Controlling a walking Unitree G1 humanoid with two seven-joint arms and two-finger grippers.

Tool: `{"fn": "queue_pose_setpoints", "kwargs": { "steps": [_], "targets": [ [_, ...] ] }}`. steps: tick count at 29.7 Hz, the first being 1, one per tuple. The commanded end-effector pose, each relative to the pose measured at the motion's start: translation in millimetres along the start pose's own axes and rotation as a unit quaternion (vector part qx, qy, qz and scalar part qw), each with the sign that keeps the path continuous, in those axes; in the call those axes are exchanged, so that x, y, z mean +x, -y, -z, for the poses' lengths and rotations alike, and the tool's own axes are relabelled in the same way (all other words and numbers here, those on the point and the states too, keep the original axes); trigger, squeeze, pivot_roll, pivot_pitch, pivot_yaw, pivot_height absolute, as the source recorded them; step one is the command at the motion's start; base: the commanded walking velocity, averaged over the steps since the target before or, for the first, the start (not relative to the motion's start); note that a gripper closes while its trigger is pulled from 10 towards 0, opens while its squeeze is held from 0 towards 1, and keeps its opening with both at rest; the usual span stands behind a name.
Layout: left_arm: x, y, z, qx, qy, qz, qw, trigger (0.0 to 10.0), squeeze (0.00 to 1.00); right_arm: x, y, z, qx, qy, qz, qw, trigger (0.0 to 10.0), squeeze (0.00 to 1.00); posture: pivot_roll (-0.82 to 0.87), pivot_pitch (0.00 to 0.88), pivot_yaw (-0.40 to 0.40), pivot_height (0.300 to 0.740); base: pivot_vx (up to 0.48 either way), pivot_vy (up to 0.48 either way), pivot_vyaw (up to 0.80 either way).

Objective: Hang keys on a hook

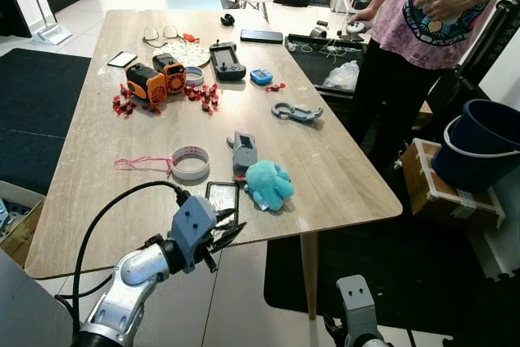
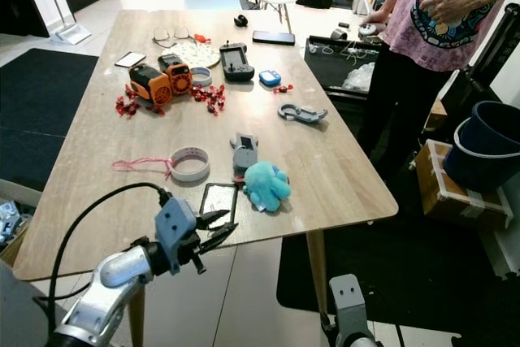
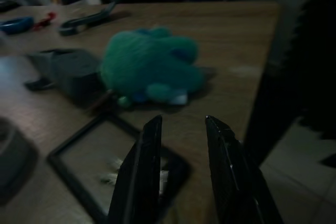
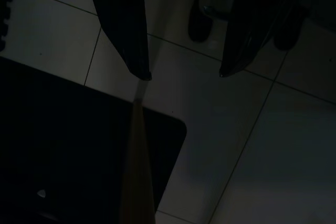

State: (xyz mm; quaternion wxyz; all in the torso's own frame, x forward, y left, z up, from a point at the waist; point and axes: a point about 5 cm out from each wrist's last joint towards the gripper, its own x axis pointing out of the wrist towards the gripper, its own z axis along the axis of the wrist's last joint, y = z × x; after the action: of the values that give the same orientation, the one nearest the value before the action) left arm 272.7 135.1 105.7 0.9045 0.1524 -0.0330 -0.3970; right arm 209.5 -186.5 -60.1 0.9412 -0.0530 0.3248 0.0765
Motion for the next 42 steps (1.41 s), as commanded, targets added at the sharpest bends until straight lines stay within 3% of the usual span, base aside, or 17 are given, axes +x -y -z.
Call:
{"fn": "queue_pose_setpoints", "kwargs": {
  "steps": [1, 9, 17, 20, 28, 33, 42],
  "targets": [
    [0.3, 3.2, 4, -0.002, -0.004, -0.010, 1.000, 10.0, 0.00, -2.8, 0.2, 7, 0.003, -0.013, 0.002, 1.000, 10.0, 0.00, 0.05, 0.087, -0.071, 0.740, 0.000, 0.000, 0.00],
    [-13.0, -11.1, 7, -0.012, 0.008, -0.071, 0.997, 10.0, 0.00, -3.3, 0.2, 8, 0.004, -0.013, 0.002, 1.000, 10.0, 0.00, 0.05, 0.091, -0.070, 0.740, 0.000, 0.000, 0.00],
    [-22.8, -11.9, 18, -0.007, -0.012, -0.080, 0.997, 10.0, 0.00, -3.4, 0.0, 8, 0.004, -0.012, 0.002, 1.000, 10.0, 0.00, 0.05, 0.093, -0.069, 0.740, 0.000, 0.000, 0.00],
    [-31.3, -10.9, 21, -0.024, -0.009, -0.072, 0.997, 10.0, 0.00, -3.6, 0.4, 8, 0.004, -0.012, 0.002, 1.000, 10.0, 0.00, 0.05, 0.095, -0.070, 0.740, 0.000, 0.000, 0.00],
    [-32.8, -6.2, 21, -0.035, -0.004, -0.063, 0.997, 10.0, 0.00, -3.8, 1.0, 9, 0.004, -0.013, 0.003, 1.000, 10.0, 0.00, 0.05, 0.095, -0.070, 0.740, 0.000, 0.000, 0.00],
    [-28.4, 8.0, 16, -0.092, 0.021, -0.038, 0.995, 10.0, 0.00, -3.7, 0.5, 9, 0.005, -0.013, 0.002, 1.000, 10.0, 0.00, 0.05, 0.094, -0.069, 0.740, 0.000, 0.000, 0.00],
    [-23.4, 16.5, 22, -0.106, -0.004, -0.041, 0.994, 10.0, 0.00, -3.1, -2.2, 9, 0.005, -0.013, -0.001, 1.000, 10.0, 0.00, 0.06, 0.094, -0.067, 0.740, 0.000, 0.000, 0.00]
  ]
}}
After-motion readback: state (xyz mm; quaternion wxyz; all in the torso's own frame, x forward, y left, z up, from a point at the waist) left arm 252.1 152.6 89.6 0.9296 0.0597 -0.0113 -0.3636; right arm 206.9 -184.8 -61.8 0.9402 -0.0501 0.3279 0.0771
